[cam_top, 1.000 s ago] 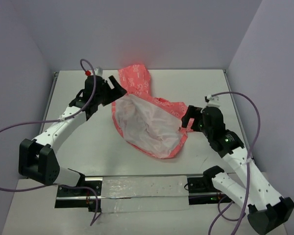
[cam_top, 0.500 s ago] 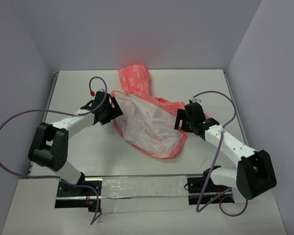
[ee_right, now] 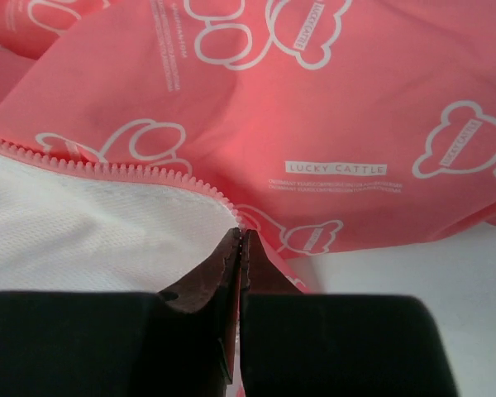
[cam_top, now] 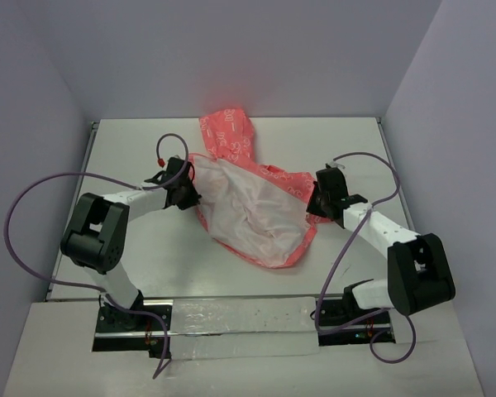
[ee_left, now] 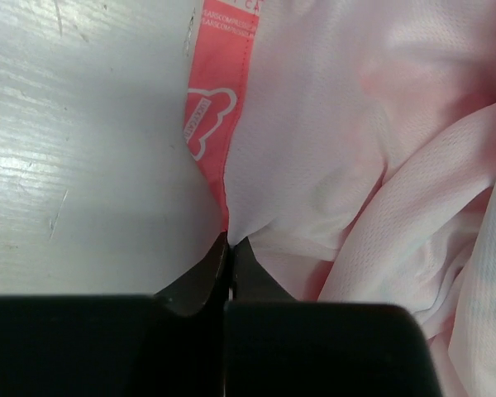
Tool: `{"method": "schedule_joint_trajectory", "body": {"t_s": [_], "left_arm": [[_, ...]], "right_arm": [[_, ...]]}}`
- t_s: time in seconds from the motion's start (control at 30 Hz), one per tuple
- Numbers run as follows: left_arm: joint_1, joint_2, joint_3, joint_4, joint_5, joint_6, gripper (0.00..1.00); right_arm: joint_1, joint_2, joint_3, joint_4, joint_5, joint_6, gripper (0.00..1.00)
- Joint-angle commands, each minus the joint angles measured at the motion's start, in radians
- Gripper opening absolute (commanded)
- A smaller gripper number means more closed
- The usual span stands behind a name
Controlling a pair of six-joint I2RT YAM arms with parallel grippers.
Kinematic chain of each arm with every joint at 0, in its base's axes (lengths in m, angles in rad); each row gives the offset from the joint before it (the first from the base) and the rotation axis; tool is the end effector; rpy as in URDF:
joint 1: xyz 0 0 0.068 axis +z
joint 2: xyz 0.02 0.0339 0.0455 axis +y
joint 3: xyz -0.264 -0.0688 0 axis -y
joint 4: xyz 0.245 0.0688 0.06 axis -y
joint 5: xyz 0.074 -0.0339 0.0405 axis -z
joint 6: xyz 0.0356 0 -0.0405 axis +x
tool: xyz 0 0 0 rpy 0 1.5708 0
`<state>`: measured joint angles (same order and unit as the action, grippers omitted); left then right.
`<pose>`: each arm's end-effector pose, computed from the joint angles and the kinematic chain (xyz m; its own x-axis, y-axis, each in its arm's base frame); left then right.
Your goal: Zip up the jacket
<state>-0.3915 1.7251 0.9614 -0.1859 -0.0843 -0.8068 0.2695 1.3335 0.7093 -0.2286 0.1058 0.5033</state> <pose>0.3180 -0.1280 0.1592 -0.7618 -0.4639 -0.4521 -0.3110 0.8742 -0.3729 0.2553 0.0666 0.1932 -0.7313 0.2956 -0.6147 0.1769 0.9526 0.2476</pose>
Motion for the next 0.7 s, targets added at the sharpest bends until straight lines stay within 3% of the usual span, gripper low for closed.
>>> {"method": "schedule_joint_trajectory", "body": {"t_s": [0.0,0.23,0.37,0.57,0.67], "left_arm": [[0.009,-0.018,0.064,-0.004,-0.050,0.005,0.00],[0.035,-0.133,0.147,-0.084,-0.094,0.038,0.00],[0.070,-0.183,0.307,-0.099,-0.090,0.075,0.00],[0.185,-0.058,0.844,-0.297,-0.053,0.098,0.00],[0.194,-0.051,1.029,-0.337,-0.031,0.110,0.00]], "right_arm": [[-0.004,-0.029,0.069,0.025,-0.009,-0.017,0.00],[-0.028,-0.091,0.150,-0.011,-0.040,-0.026,0.00],[-0.101,-0.143,0.278,-0.055,-0.052,-0.022,0.00],[-0.314,-0.143,0.732,-0.179,-0.108,0.032,0.00],[-0.344,-0.165,0.838,-0.216,-0.134,0.027,0.00]]}}
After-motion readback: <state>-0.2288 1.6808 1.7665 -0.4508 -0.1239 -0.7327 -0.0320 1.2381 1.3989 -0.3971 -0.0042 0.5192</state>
